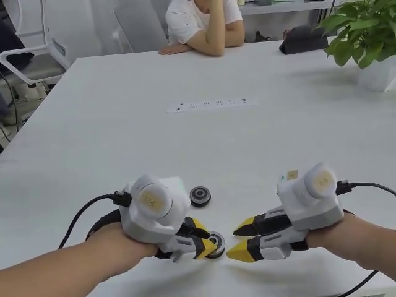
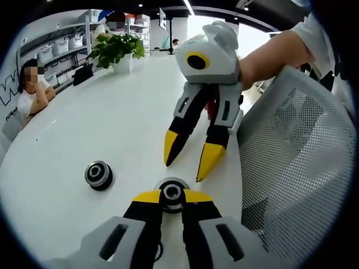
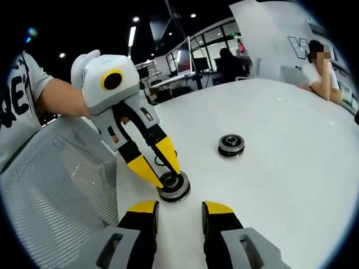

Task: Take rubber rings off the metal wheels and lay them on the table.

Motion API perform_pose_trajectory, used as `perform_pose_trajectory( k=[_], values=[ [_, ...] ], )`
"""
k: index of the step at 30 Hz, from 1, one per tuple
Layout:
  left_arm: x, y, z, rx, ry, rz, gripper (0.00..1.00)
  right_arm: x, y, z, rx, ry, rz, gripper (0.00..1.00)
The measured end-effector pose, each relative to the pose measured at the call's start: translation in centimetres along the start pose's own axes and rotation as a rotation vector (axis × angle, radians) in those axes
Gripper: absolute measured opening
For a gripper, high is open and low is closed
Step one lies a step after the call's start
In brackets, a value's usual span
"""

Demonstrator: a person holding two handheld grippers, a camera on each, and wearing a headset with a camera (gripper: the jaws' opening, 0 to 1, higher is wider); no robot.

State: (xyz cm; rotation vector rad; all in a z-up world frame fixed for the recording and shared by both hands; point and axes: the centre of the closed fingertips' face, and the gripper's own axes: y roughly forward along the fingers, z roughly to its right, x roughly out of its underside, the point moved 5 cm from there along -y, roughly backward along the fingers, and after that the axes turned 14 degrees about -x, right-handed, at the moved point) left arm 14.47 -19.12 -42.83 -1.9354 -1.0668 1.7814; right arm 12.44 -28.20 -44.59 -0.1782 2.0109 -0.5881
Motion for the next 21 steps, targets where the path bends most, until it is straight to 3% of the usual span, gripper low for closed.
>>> perform_pose_trajectory(
  k=[12,21],
  values=[
    [0.2,0.0,0.1,-0.032,-0.029,0.019,0.07,-0.7,1.0,-0.1,-0.028,-0.048,-0.027,0.27],
    [0.2,0.0,0.1,-0.051,-0.047,0.021,0.07,-0.8,2.2,-0.5,-0.038,-0.121,-0.081,0.25]
  ],
)
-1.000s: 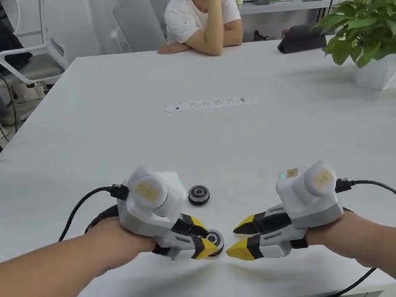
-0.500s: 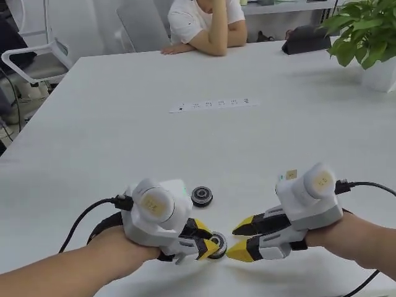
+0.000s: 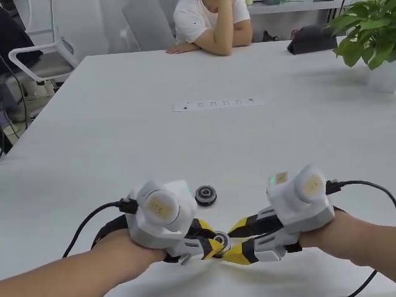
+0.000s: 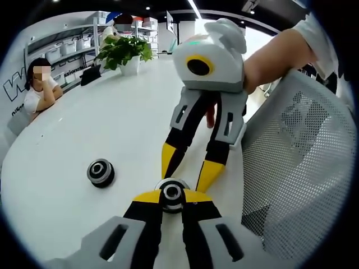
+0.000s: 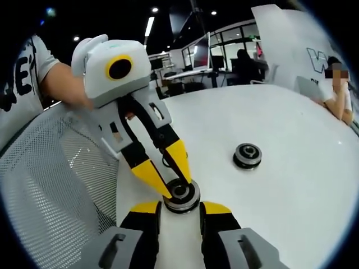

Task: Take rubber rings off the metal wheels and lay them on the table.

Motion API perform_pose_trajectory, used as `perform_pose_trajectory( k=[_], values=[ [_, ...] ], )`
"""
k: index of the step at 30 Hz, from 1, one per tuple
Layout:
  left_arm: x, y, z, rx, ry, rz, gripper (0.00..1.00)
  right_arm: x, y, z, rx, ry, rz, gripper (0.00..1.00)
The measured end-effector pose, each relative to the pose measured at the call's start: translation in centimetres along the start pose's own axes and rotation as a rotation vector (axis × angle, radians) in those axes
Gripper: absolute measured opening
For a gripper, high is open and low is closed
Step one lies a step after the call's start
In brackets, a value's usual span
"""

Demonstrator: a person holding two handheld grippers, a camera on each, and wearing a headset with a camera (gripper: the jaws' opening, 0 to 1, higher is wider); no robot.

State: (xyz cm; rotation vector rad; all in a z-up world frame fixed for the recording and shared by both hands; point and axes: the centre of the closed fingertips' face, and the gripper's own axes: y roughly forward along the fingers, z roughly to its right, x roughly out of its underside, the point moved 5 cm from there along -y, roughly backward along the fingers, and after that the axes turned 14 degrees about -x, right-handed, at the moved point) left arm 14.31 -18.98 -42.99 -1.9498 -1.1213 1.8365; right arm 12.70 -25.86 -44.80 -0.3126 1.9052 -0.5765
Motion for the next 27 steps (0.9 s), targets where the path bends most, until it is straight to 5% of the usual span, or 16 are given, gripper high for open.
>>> perform_pose_trajectory(
  k=[17,22,27],
  values=[
    [0.1,0.0,0.0,-0.011,-0.020,0.009,0.07,0.5,-0.5,0.0,0.043,-0.047,-0.022,0.16],
    [0.1,0.0,0.0,-0.014,-0.026,0.009,0.07,0.8,-0.9,0.2,0.050,-0.002,-0.014,0.04],
    [0.1,0.0,0.0,-0.020,-0.030,0.010,0.07,0.8,-0.8,0.3,0.050,0.010,-0.016,0.03]
  ],
)
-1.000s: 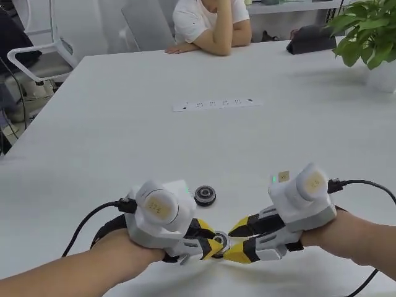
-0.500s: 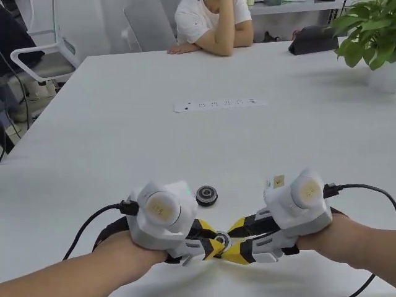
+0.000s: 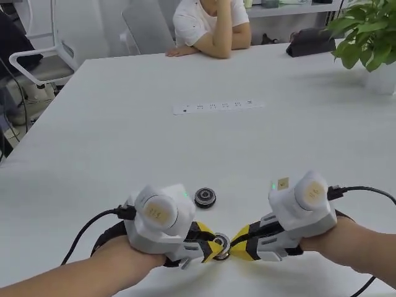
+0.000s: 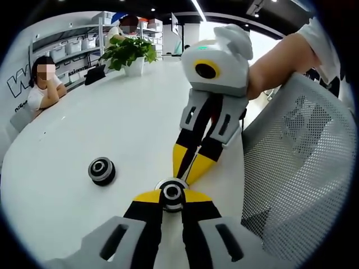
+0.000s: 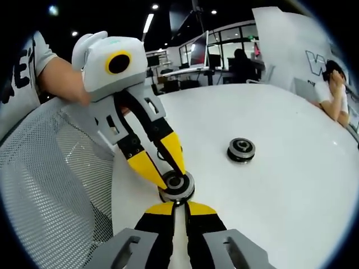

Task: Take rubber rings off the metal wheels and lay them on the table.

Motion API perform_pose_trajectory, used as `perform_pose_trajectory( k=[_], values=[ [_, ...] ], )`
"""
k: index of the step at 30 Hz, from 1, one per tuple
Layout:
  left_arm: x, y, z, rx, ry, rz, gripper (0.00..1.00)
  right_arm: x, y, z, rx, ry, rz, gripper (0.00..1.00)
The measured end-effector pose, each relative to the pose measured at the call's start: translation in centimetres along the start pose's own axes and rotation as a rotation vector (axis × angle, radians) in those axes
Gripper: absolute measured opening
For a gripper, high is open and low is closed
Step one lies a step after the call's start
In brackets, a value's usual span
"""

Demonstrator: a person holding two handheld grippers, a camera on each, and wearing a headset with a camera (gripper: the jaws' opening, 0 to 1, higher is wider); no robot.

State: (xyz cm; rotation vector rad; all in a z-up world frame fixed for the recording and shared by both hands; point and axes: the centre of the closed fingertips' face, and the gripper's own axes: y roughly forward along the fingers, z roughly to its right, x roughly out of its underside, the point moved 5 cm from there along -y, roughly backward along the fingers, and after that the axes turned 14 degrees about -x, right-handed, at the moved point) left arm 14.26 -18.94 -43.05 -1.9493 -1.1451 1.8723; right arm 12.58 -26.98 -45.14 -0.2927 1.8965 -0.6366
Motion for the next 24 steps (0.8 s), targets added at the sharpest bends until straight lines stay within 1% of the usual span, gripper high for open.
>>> perform_pose_trajectory(
  k=[4,6,13,19,21,22,24],
  values=[
    [0.0,0.0,0.0,-0.002,0.003,0.000,0.07,0.1,0.0,0.1,-0.005,0.067,0.015,0.00],
    [0.0,0.0,0.0,-0.002,0.003,0.000,0.07,0.1,-0.1,0.2,-0.004,0.083,0.020,0.00],
    [0.0,0.0,0.0,-0.006,0.010,-0.002,0.07,0.3,-0.2,0.5,-0.005,0.188,0.072,0.00],
    [0.0,0.0,0.0,-0.004,0.007,-0.003,0.07,0.2,-0.5,0.5,0.000,0.238,0.106,0.00],
    [0.0,0.0,0.0,-0.005,0.004,-0.007,0.07,0.1,-0.7,0.7,0.009,0.249,0.125,0.00],
    [0.0,0.0,0.0,-0.006,0.008,-0.007,0.07,-0.1,-0.9,0.8,0.010,0.274,0.148,0.00],
    [0.0,0.0,0.0,-0.008,0.008,-0.006,0.07,-0.2,-1.0,0.8,0.007,0.304,0.170,0.00]
  ],
)
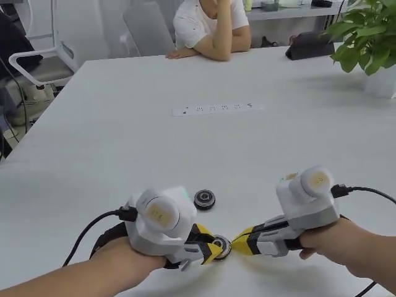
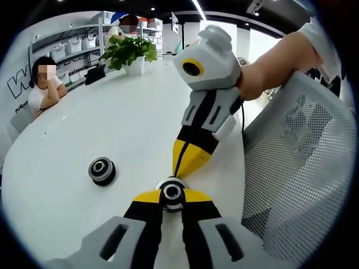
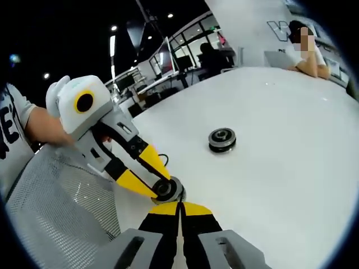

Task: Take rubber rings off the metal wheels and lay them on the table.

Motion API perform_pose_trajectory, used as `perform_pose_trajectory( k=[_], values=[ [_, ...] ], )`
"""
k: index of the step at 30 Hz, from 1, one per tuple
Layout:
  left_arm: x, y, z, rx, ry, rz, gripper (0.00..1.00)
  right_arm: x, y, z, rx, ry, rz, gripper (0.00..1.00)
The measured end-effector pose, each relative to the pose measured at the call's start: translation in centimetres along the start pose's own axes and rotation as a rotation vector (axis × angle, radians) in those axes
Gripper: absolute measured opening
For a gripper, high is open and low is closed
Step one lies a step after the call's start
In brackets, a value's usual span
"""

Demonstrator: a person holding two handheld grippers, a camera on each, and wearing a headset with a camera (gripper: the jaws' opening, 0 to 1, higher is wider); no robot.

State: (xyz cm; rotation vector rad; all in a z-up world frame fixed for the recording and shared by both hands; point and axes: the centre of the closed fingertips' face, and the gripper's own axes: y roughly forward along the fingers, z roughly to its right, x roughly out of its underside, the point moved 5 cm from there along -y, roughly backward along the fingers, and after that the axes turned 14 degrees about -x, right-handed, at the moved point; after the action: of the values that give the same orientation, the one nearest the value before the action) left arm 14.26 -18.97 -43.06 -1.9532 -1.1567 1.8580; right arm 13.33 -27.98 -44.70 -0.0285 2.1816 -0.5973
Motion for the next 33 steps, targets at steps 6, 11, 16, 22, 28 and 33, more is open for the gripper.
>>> perform_pose_trajectory(
  k=[6,11,16,22,28,33],
  values=[
    [0.0,0.0,0.0,0.000,0.003,-0.001,0.07,-0.3,0.0,-0.2,-0.014,0.021,0.040,0.00],
    [-0.1,0.1,0.1,-0.003,0.003,0.000,0.07,-0.4,-0.1,-0.3,-0.034,0.050,0.068,0.00],
    [-0.1,0.1,0.1,-0.003,0.003,0.003,0.07,-0.4,0.0,-0.5,-0.039,0.040,0.070,0.00],
    [-0.1,0.1,0.1,-0.003,0.004,0.003,0.07,-0.6,0.2,-0.9,-0.060,0.032,0.073,0.00],
    [-0.1,0.1,0.2,0.000,0.003,0.004,0.07,-0.6,0.7,-1.3,-0.075,0.001,0.058,0.00],
    [-0.1,0.0,0.3,0.001,0.004,0.007,0.07,-0.7,0.8,-1.4,-0.085,-0.005,0.059,0.00]
  ],
)
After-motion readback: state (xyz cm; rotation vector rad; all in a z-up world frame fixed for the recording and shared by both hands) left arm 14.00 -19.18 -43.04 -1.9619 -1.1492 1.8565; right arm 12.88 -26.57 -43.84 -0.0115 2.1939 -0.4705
